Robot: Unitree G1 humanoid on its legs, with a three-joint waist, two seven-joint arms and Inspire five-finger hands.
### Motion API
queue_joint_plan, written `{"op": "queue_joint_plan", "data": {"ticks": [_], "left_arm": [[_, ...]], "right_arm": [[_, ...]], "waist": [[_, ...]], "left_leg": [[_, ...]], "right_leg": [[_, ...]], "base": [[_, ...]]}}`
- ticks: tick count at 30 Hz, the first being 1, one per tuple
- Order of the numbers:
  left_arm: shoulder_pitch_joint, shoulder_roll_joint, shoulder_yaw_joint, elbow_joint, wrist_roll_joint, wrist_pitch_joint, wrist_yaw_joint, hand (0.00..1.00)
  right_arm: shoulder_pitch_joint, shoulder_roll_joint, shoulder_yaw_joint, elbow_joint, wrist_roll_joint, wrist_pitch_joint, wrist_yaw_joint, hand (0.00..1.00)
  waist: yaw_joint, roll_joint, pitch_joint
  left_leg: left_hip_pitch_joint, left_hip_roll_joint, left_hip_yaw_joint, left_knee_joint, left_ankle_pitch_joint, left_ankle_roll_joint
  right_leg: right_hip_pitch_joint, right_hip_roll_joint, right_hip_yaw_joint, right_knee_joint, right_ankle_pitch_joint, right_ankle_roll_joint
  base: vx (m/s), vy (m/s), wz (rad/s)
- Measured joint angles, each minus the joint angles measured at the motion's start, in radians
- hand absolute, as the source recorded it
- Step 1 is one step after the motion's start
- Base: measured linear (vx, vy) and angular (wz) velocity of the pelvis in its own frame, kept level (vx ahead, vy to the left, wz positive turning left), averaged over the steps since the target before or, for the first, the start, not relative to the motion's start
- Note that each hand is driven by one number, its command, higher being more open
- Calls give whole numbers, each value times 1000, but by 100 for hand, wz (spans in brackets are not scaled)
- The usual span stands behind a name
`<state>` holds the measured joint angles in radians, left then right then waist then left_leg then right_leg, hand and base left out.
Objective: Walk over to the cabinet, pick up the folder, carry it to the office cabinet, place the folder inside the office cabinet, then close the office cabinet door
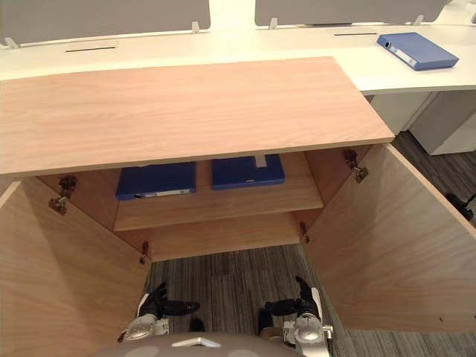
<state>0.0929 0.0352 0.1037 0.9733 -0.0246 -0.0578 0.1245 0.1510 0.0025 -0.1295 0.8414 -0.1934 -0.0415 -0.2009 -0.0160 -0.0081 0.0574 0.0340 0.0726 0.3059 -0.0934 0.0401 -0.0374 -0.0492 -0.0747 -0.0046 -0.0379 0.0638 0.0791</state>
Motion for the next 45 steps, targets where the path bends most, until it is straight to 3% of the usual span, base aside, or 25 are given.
{"op": "queue_joint_plan", "data": {"ticks": [6, 12, 18, 23, 30, 37, 45], "left_arm": [[-3, -2, 0, 11, 36, 3, -1, 100], [-1, -15, 4, 11, 36, 11, -1, 100], [-5, -88, 73, -32, 36, 26, 1, 100], [-41, -105, 80, -35, 59, 28, -12, 100], [-51, -108, 123, -39, 85, 27, -27, 100], [-27, -108, 137, -80, 116, 15, -52, 100], [-5, -100, 83, -80, 144, -1, -88, 100]], "right_arm": [[7, 5, -58, -9, 32, 8, -10, 100], [101, 32, -155, -206, 135, 13, -46, 100], [159, 57, -234, -413, 320, 5, -105, 100], [190, 69, -302, -534, 429, -15, -149, 100], [125, 62, -366, -705, 481, -59, -203, 100], [-9, 53, -393, -750, 510, -61, -186, 100], [-116, -121, -395, -739, 505, -66, -106, 100]], "waist": [[-1, 6, -4], [-17, 6, -4], [-55, 5, -5], [-94, 8, -3], [-106, 42, 10], [-101, 49, 16], [-100, 79, 44]], "left_leg": [[35, 0, 72, 5, -23, 2], [93, 8, 187, 6, -64, -9], [118, 51, 357, 96, -147, -35], [122, 72, 403, 113, -158, -47], [133, 83, 496, 125, -164, -57], [116, 85, 523, 134, -164, -58], [85, 72, 518, 132, -163, -56]], "right_leg": [[2, 9, 71, -10, 7, -6], [-2, 32, 174, -5, 7, -6], [-40, 79, 324, 36, 5, -9], [-63, 107, 345, 59, 5, -9], [-108, 144, 420, 83, 9, -13], [-126, 154, 447, 68, 32, -17], [-146, 140, 453, 46, 50, -5]], "base": [[56, 11, -36], [35, 8, -58], [27, -32, -79], [24, -41, -34], [-22, -39, -37], [-1, -31, -14], [1, -4, 0]]}}
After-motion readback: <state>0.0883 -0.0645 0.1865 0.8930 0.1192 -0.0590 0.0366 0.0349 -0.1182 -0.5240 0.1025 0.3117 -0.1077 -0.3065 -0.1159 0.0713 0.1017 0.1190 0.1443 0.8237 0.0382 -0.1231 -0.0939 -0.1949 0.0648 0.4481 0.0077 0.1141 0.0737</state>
